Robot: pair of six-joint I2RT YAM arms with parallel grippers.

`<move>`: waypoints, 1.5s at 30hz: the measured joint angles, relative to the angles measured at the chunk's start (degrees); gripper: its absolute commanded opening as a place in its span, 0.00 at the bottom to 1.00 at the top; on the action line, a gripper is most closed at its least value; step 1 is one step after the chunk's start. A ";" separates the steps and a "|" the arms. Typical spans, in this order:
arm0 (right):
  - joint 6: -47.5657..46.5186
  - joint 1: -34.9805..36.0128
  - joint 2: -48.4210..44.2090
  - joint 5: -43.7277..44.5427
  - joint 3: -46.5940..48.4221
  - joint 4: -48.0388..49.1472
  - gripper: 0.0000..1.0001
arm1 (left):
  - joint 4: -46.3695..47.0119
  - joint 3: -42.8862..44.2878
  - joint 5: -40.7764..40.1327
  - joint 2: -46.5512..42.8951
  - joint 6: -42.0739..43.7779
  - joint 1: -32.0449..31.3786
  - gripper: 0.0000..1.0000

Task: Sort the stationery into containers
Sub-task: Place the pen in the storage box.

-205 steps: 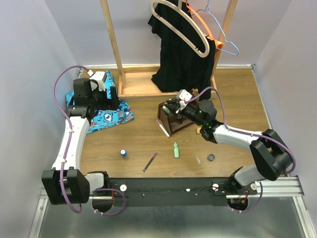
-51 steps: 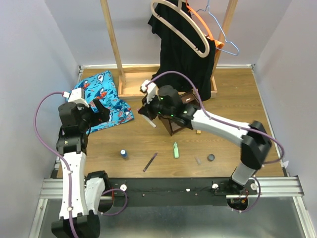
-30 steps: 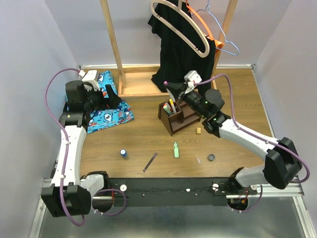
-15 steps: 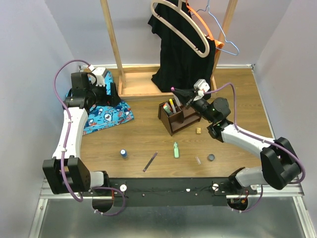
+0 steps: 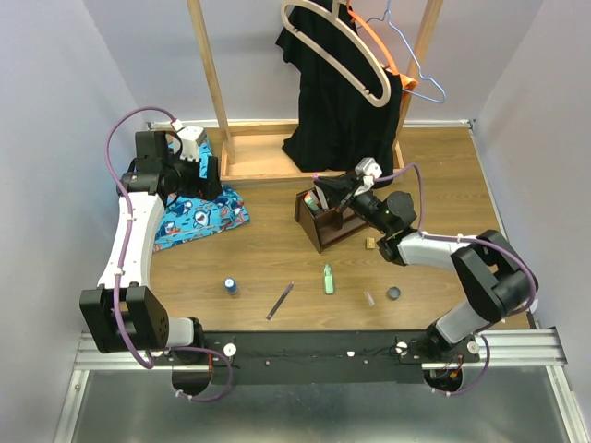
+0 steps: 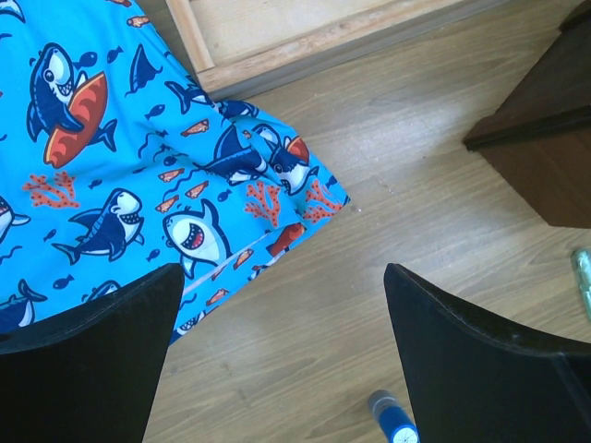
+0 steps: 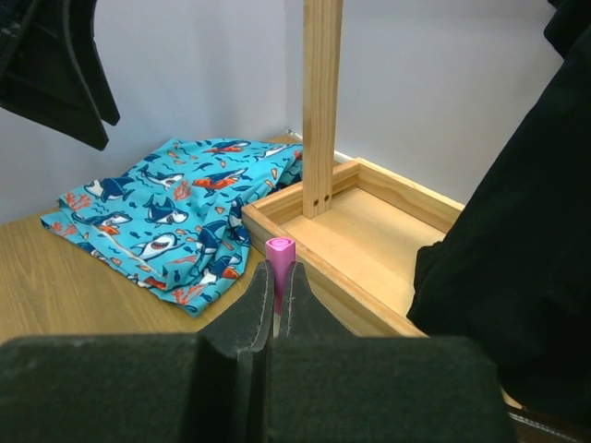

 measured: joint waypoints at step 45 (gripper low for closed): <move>-9.18 -0.52 -10.91 -4.98 -4.26 -14.86 0.38 | 2.25 -9.68 0.52 -11.45 -0.81 -0.81 0.99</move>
